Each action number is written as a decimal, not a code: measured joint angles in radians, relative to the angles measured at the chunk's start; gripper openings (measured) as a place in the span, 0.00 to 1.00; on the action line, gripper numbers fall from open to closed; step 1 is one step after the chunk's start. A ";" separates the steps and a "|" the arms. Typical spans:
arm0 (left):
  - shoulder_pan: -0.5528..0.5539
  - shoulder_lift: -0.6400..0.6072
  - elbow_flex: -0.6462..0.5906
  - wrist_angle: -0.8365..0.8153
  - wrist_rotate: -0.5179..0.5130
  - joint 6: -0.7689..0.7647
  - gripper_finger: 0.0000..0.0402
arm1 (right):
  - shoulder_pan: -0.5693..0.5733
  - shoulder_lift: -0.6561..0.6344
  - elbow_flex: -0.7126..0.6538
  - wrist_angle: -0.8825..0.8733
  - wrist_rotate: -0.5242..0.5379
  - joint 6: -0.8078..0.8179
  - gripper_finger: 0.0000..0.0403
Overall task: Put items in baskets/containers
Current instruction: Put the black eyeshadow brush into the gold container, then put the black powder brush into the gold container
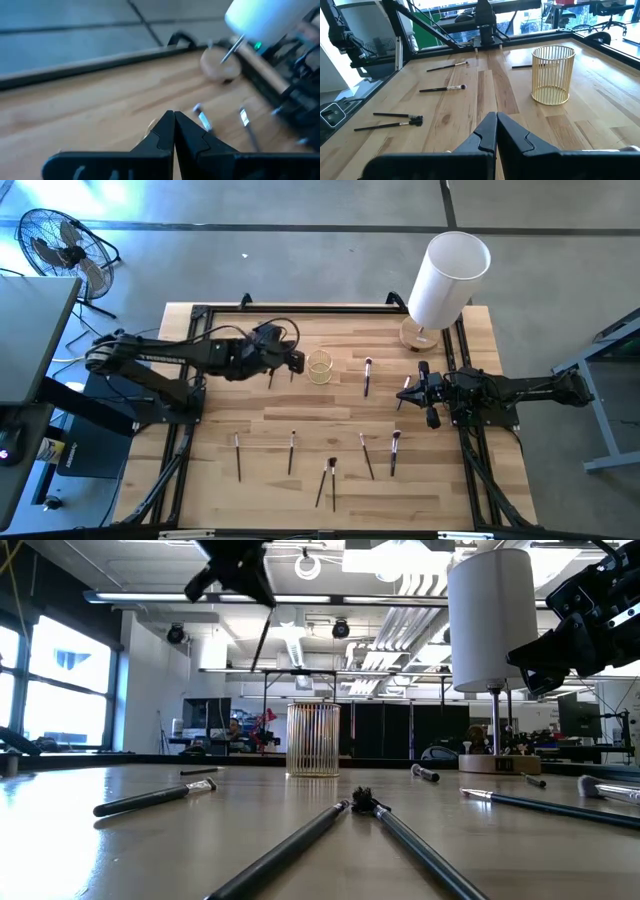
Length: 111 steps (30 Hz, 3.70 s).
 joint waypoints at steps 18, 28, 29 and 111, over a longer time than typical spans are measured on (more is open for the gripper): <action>0.104 0.299 0.100 0.315 0.044 0.215 0.00 | 0.000 0.000 0.000 0.000 0.000 0.000 0.01; 0.104 0.409 0.098 0.328 0.131 0.204 0.00 | 0.000 0.000 0.000 0.000 0.000 0.000 0.01; 0.104 0.410 0.098 0.324 0.141 0.203 0.00 | 0.000 0.000 0.000 0.000 0.000 0.000 0.01; -0.189 -0.564 -0.542 -0.050 0.382 0.418 0.00 | -0.027 1.356 1.316 -0.526 0.646 0.384 0.00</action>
